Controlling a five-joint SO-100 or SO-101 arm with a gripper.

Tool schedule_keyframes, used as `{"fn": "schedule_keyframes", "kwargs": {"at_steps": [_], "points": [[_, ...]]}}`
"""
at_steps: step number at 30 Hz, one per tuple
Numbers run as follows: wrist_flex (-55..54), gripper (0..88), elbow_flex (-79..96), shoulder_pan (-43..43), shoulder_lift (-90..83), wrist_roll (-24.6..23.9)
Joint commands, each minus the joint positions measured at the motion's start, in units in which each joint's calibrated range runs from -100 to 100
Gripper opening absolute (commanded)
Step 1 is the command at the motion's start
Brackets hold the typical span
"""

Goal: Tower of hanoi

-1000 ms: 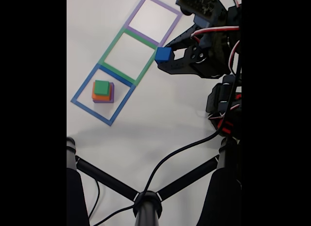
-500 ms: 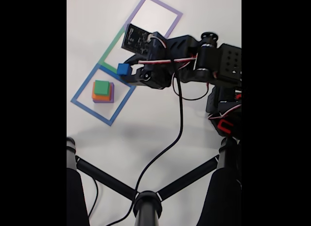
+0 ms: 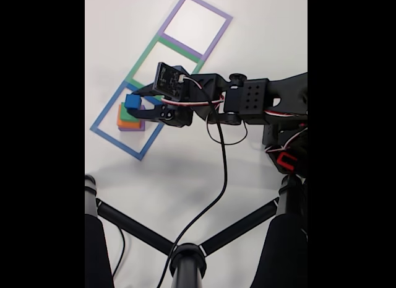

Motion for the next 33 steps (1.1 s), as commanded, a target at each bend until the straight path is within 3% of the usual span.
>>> {"fn": "schedule_keyframes", "kwargs": {"at_steps": [1, 14, 33], "points": [[-6.2, 3.0, -0.2, -0.7, 2.6, 1.4], [-15.6, 3.1, -0.1, -1.1, 11.4, 1.4], [-19.4, 3.7, 0.9, -1.1, 15.2, 1.4]]}}
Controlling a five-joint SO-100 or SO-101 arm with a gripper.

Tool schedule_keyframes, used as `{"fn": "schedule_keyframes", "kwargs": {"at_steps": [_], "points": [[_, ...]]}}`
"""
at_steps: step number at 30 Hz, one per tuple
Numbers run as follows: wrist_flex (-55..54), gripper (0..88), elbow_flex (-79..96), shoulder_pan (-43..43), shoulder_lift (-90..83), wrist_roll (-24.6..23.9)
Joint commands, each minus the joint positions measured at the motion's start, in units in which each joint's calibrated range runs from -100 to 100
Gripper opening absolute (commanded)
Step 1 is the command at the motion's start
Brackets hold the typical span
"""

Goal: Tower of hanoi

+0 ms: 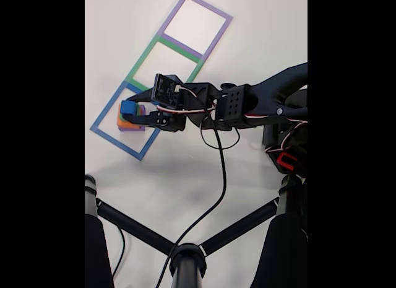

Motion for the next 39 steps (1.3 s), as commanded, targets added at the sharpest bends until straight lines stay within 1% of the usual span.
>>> {"fn": "schedule_keyframes", "kwargs": {"at_steps": [1, 6, 12, 21, 25, 28, 32, 35, 37, 39], "points": [[-2.1, 3.7, -0.3, -0.2, 0.0, 1.4], [-4.3, 6.4, 0.4, -0.2, 0.8, 1.4], [-6.3, 16.0, 0.7, -0.2, 1.3, 1.4], [-7.2, 21.3, -0.1, -0.1, 0.7, 1.4], [-6.4, 21.5, -0.9, 0.0, -1.8, 1.4], [-3.6, 16.0, -1.5, 0.1, -4.7, 1.4], [4.3, 9.7, -3.2, 0.4, -10.0, 1.4], [14.6, 3.6, -6.4, 0.5, -15.5, 1.4], [21.7, 1.2, -8.9, 0.6, -19.0, 1.4], [32.3, 0.1, -13.2, 0.6, -22.7, 1.4]]}}
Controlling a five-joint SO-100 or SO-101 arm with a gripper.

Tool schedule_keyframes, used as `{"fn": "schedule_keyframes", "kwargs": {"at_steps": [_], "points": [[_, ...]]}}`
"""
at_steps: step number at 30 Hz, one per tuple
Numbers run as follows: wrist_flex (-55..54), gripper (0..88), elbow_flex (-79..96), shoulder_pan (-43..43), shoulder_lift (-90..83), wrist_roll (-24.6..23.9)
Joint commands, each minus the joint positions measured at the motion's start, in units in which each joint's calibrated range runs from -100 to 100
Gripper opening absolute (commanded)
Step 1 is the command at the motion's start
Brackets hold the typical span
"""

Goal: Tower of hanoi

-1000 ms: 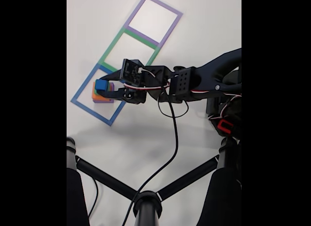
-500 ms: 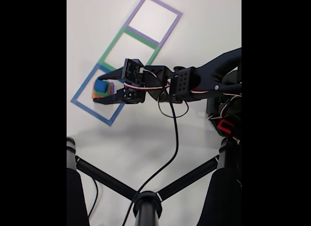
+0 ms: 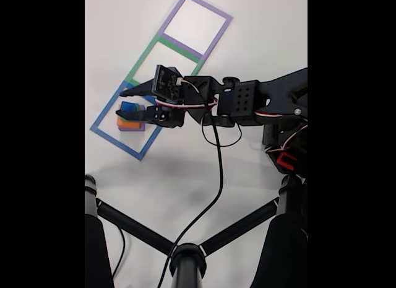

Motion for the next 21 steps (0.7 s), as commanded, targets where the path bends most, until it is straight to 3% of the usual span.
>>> {"fn": "schedule_keyframes", "kwargs": {"at_steps": [1, 13, 21], "points": [[20.4, 0.1, -10.1, 0.5, -9.8, 0.8], [70.2, 0.0, -45.7, 2.3, -13.6, 0.8], [81.6, 0.0, -61.9, 3.6, -10.5, 0.8]]}}
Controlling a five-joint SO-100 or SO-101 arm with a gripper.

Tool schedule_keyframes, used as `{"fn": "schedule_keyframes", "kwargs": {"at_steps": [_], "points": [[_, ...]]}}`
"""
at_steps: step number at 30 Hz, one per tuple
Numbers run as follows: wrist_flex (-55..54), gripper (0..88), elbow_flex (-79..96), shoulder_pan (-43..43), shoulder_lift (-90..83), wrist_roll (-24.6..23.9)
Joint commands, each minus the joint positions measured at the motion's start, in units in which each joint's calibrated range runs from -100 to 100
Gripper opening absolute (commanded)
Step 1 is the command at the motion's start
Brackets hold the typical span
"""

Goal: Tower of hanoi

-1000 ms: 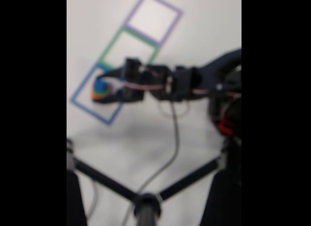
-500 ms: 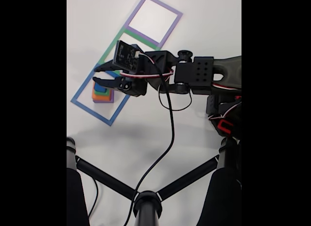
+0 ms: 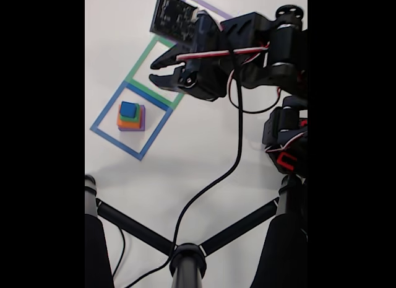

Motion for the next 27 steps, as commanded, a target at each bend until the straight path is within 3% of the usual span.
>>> {"fn": "schedule_keyframes", "kwargs": {"at_steps": [1, 6, 7, 15, 17, 21, 27], "points": [[3.8, 0.0, -8.0, 1.5, 0.8, 0.0], [5.3, 0.0, -9.5, 2.8, 0.9, -0.6], [4.9, 0.0, -9.5, 3.0, 0.9, -3.9], [3.7, 1.2, -4.4, 5.3, -3.3, -15.1], [2.3, 1.7, -0.9, 6.0, -5.7, -21.3], [-1.9, 1.9, 7.2, 8.2, -10.6, -23.7], [-6.4, 0.0, 19.9, 10.1, -20.8, -34.9]]}}
